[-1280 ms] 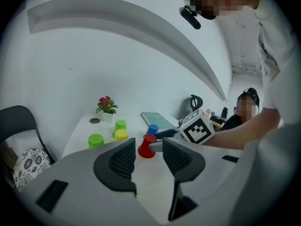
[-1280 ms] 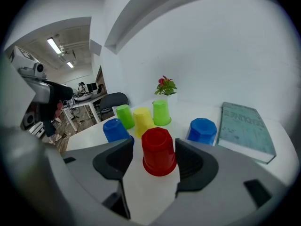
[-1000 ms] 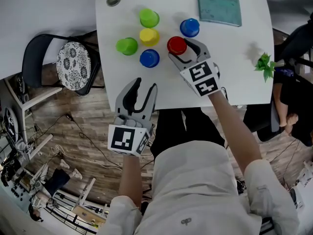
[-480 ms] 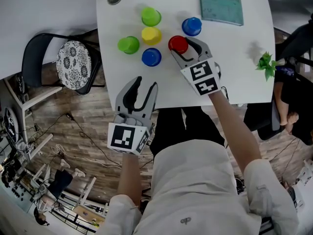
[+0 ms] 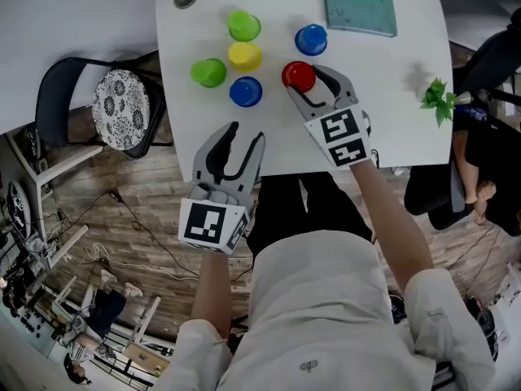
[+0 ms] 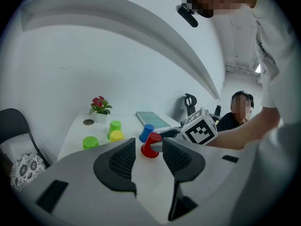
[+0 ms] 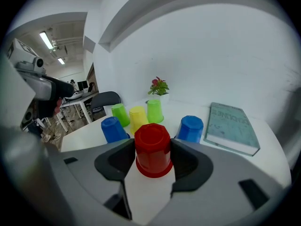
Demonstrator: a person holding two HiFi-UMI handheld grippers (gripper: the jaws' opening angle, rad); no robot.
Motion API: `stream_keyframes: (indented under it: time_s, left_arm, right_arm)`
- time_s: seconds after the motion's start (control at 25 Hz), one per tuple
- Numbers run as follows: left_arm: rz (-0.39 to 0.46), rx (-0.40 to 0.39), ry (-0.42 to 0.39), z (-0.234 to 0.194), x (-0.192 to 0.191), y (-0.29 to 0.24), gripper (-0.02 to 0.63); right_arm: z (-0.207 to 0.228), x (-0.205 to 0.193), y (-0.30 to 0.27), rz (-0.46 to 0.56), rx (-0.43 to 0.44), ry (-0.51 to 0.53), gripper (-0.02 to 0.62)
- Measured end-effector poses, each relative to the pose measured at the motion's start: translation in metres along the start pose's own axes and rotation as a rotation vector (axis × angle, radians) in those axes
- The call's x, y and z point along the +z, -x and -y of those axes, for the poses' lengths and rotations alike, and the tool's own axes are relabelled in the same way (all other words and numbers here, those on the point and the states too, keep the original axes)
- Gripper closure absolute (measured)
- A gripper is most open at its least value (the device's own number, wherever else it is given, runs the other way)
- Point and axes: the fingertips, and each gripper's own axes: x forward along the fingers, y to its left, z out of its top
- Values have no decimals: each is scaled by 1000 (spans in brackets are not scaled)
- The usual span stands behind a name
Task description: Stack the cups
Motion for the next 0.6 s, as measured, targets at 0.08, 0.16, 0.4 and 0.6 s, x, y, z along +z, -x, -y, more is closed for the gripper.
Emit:
stream_keyframes:
  time_s: [0.08, 0.16, 0.4, 0.6]
  left_arm:
    - [1, -9, -4, 5, 0, -1, 434]
    - [2, -14, -4, 9, -1, -2, 435]
    - [8, -36, -18, 22, -3, -7, 436]
    - [4, -53, -31, 33, -3, -11, 436]
  right_arm:
    - [5, -5, 7, -2, -14, -10, 359]
    - [9, -10, 14, -5, -29, -21, 359]
    - [26, -30, 37, -15, -76, -55, 359]
    - [40, -49, 58, -27, -114, -93, 359]
